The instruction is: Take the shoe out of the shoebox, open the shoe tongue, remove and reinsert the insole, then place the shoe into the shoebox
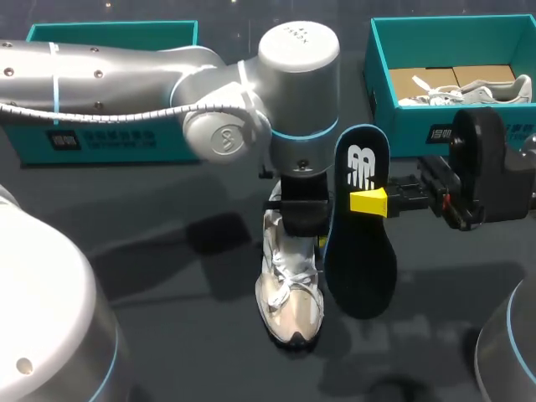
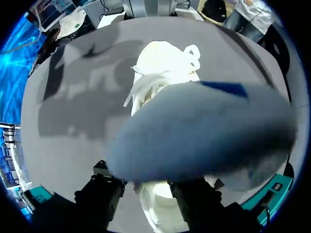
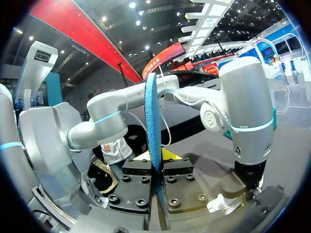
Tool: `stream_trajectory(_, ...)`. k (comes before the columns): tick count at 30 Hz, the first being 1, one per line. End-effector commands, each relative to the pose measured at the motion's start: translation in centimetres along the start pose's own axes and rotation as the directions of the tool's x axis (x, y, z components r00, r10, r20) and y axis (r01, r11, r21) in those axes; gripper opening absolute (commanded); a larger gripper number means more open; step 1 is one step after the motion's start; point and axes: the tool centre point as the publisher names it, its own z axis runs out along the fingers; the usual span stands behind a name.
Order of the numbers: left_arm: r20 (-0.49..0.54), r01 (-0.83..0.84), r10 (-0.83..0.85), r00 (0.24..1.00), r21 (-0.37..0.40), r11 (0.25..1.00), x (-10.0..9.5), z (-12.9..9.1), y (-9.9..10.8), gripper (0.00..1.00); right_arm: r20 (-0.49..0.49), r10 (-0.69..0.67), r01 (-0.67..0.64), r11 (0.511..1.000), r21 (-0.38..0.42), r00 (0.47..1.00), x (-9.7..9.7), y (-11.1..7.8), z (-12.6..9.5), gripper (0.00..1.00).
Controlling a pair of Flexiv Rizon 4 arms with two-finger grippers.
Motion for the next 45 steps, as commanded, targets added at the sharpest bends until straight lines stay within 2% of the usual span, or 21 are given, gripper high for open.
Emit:
stream_trajectory(1,0.039,0.005,-0.005,0.999,0.0,1.0,0.4,-1.1,0.1,0.58,0.046,-0.001,0.001,1.0,-0.005,0.999,0.9,-0.3,-0.2,0.0)
stream_trajectory(3,0.074,0.01,-0.01,0.997,-0.005,1.0,0.5,-2.1,0.3,0.83,0.046,-0.001,0.001,1.0,-0.005,0.999,0.9,-0.3,-0.2,0.0)
stream_trajectory(6,0.138,0.022,-0.019,0.99,-0.018,1.0,0.5,-3.8,0.5,1.0,0.046,-0.001,0.001,1.0,-0.005,0.999,0.9,-0.3,-0.2,0.0)
stream_trajectory(12,0.31,0.042,-0.03,0.95,-0.035,0.999,0.3,-8.1,0.7,1.0,0.046,-0.001,0.001,1.0,-0.005,0.999,0.9,-0.3,-0.2,0.0)
stream_trajectory(16,0.497,0.097,-0.07,0.865,-0.03,0.995,-0.4,-11.6,0.8,1.0,0.046,-0.001,0.001,1.0,-0.005,0.999,0.9,-0.3,-0.2,0.0)
stream_trajectory(29,0.497,0.097,-0.07,0.865,-0.03,0.995,-0.4,-11.6,0.8,1.0,0.046,-0.001,0.001,1.0,-0.005,0.999,0.9,-0.3,-0.2,0.0)
stream_trajectory(31,0.55,0.138,-0.091,0.83,-0.044,0.99,-1.1,-11.5,1.4,1.0,0.046,-0.001,0.001,1.0,-0.005,0.999,0.9,-0.3,-0.2,0.0)
stream_trajectory(34,0.647,0.17,-0.083,0.758,-0.073,0.983,-1.9,-12.5,2.1,1.0,0.046,-0.001,0.001,1.0,-0.005,0.999,0.9,-0.3,-0.2,0.0)
stream_trajectory(39,0.761,0.193,-0.029,0.648,-0.128,0.973,-3.2,-15.4,2.2,1.0,0.046,-0.001,0.001,1.0,-0.005,0.999,0.9,-0.3,-0.2,0.0)
stream_trajectory(42,0.818,0.207,-0.05,0.573,-0.086,0.974,-3.5,-18.2,1.9,1.0,0.046,-0.001,0.001,1.0,-0.005,0.999,0.9,-0.3,-0.2,0.0)
stream_trajectory(45,0.818,0.207,-0.05,0.573,-0.086,0.974,-3.5,-18.2,1.9,1.0,0.046,-0.001,0.001,1.0,-0.005,0.999,0.9,-0.3,-0.2,0.0)
